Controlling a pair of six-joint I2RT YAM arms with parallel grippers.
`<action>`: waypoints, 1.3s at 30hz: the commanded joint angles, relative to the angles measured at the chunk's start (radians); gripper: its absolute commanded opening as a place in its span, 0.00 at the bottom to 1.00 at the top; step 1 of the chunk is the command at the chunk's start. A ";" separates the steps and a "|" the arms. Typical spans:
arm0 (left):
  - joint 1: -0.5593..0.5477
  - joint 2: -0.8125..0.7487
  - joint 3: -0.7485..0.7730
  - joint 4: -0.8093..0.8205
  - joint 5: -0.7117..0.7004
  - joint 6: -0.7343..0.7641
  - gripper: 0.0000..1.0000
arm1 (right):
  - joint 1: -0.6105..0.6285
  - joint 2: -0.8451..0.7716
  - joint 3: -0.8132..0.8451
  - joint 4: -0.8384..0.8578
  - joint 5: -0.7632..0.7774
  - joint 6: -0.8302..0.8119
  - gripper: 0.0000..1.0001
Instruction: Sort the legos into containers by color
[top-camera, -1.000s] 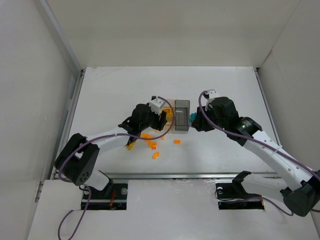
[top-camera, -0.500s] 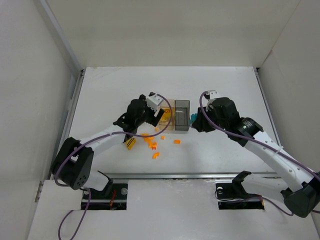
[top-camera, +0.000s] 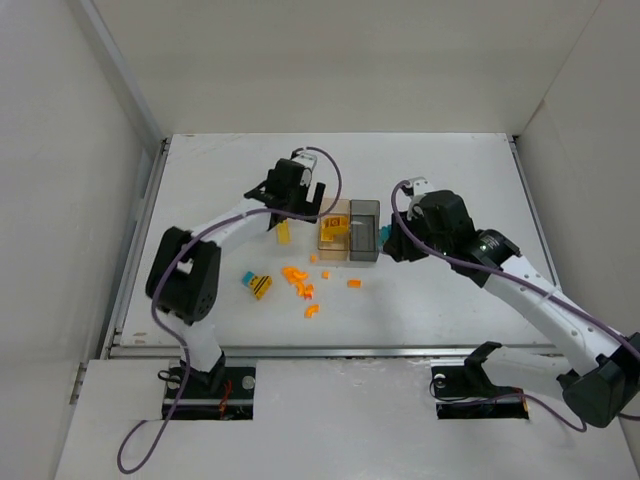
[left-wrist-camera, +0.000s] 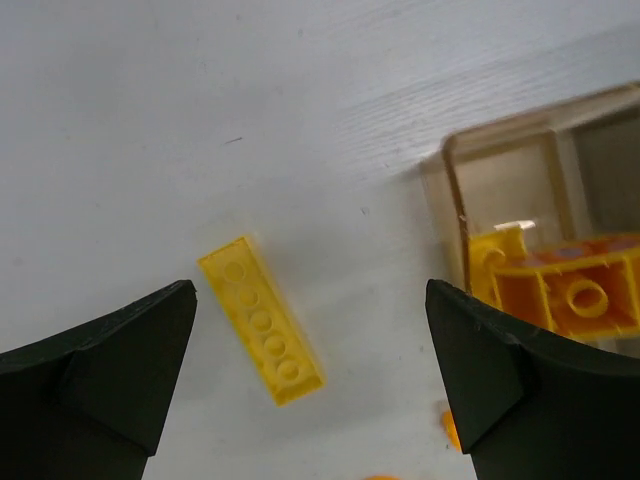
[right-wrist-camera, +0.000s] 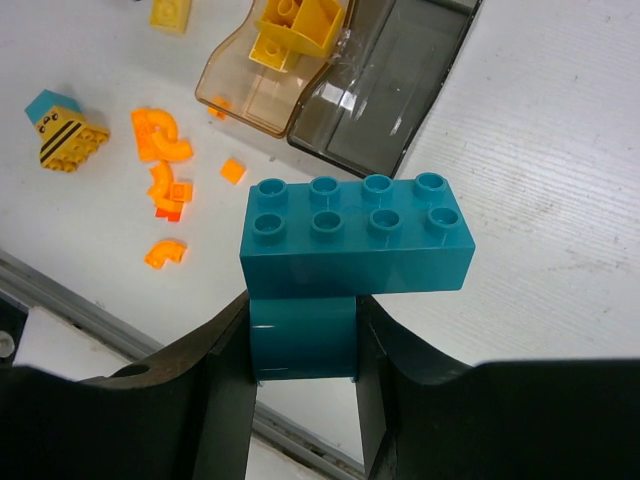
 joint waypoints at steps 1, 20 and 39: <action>0.056 0.159 0.172 -0.287 0.011 -0.203 0.97 | -0.028 0.008 0.054 0.072 -0.015 -0.054 0.01; 0.101 0.278 0.170 -0.366 -0.003 -0.206 0.62 | -0.097 0.098 0.053 0.152 -0.086 -0.071 0.01; 0.072 0.138 0.355 -0.324 0.454 -0.165 0.00 | -0.097 -0.038 0.004 0.090 -0.039 -0.034 0.01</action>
